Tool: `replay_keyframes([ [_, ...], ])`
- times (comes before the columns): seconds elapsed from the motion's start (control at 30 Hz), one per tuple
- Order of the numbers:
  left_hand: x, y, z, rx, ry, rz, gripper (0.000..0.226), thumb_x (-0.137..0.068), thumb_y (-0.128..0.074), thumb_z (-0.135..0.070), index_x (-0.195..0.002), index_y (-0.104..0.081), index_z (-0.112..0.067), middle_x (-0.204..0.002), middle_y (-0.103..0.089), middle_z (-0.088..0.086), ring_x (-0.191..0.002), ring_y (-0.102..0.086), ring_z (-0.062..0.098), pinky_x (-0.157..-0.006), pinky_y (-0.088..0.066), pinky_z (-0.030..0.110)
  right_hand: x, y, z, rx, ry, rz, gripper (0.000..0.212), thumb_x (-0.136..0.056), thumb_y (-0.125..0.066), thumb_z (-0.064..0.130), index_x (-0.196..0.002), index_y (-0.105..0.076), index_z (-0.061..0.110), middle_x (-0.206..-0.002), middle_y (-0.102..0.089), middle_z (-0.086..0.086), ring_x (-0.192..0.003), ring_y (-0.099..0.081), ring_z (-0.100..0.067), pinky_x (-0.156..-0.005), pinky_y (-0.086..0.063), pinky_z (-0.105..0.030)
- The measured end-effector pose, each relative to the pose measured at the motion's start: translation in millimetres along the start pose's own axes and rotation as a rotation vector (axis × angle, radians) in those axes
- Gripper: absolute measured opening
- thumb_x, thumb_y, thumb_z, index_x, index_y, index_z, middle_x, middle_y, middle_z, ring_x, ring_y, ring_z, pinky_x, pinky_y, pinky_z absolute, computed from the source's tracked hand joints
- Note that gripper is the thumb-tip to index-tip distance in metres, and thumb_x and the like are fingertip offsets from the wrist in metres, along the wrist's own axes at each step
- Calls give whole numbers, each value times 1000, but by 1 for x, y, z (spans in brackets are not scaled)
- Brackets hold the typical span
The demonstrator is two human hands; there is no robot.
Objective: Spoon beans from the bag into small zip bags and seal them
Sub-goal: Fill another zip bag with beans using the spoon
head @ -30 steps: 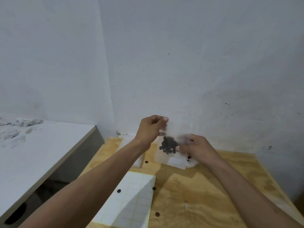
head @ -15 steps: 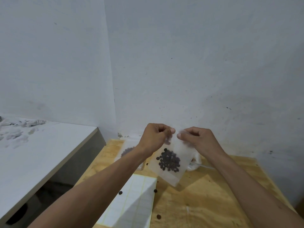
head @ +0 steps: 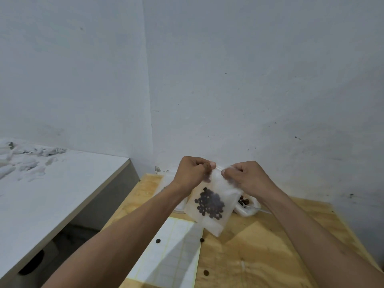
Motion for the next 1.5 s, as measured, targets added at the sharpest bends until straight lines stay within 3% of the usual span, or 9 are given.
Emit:
replay_keyframes([
  [0.43, -10, 31, 1, 110, 28, -143, 18, -90, -77, -18, -80, -78, -3, -73, -73, 3, -63, -69, 12, -74, -63, 33, -3, 14, -6, -111, -25, -154, 27, -81, -82, 39, -83, -79, 12, -81, -77, -10, -69, -72, -15, -78, -63, -33],
  [0.57, -14, 40, 7, 224, 103, -213, 17, -90, -78, -19, -90, -78, -2, -90, -76, 13, -90, -72, 27, -89, -61, 40, 8, -13, -10, -308, -165, 96, 24, -89, -76, 33, -103, -65, 17, -100, -76, -6, -85, -75, -15, -68, -61, -25],
  [0.73, -5, 48, 24, -9, 358, -38, 46, -87, -78, -44, -108, -65, -5, -102, -67, 10, -86, -67, 25, -64, -55, 33, 7, -40, -29, -598, -356, 78, 20, -92, -70, 1, -111, -69, -6, -98, -77, -18, -76, -75, -23, -55, -59, -26],
  [0.8, 2, 52, 32, -84, 440, 54, 46, -84, -84, -27, -110, -67, 7, -96, -62, 11, -73, -63, 21, -55, -56, 30, 5, -47, -37, -681, -431, 27, 18, -93, -68, -2, -108, -67, -11, -97, -74, -19, -72, -71, -22, -48, -56, -24],
  [0.9, 3, 70, 35, -97, 417, 31, 27, -81, -80, 0, -102, -71, 16, -85, -63, 15, -59, -62, 18, -52, -54, 21, -3, -65, -43, -572, -455, 58, 23, -91, -70, 0, -109, -66, -14, -94, -71, -20, -67, -67, -21, -48, -57, -25],
  [1.03, 0, 99, 37, -166, 361, -15, 4, -83, -75, 5, -85, -71, 2, -86, -66, 17, -77, -59, 26, -68, -48, 32, -19, -86, -32, -370, -339, 69, 17, -90, -74, 4, -93, -70, -12, -69, -70, -11, -52, -65, -15, -45, -50, -22],
  [1.2, -7, 125, 48, -297, 304, -115, 8, -86, -80, -8, -84, -76, -1, -78, -68, 6, -68, -58, 19, -55, -44, 25, -41, -117, -18, -146, -209, 78, 33, -87, -78, 16, -85, -67, -15, -91, -73, -27, -79, -76, -27, -81, -63, -45],
  [1.33, -15, 138, 71, -402, 289, -171, 27, -86, -82, -21, -78, -74, 3, -79, -67, 3, -61, -55, 12, -52, -40, 20, -51, -142, -23, -2, -211, 73, 29, -89, -76, 21, -74, -54, 9, -70, -55, -12, -61, -63, -20, -65, -56, -39],
  [1.5, -18, 138, 99, -533, 383, -140, 49, -88, -78, -22, -54, -43, -12, -51, -34, 0, -48, -32, 17, -51, -25, 28, -47, -166, -40, 151, -281, 74, 33, -89, -70, 37, -108, -67, 10, -106, -68, -9, -91, -67, -27, -72, -54, -37],
])
Point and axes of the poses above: each hand's wrist, its own x-axis away from the middle knuckle, its own y-axis out of the back of the hand, z = x × y, the point moved 7 cm from there along -x, towards the middle knuckle
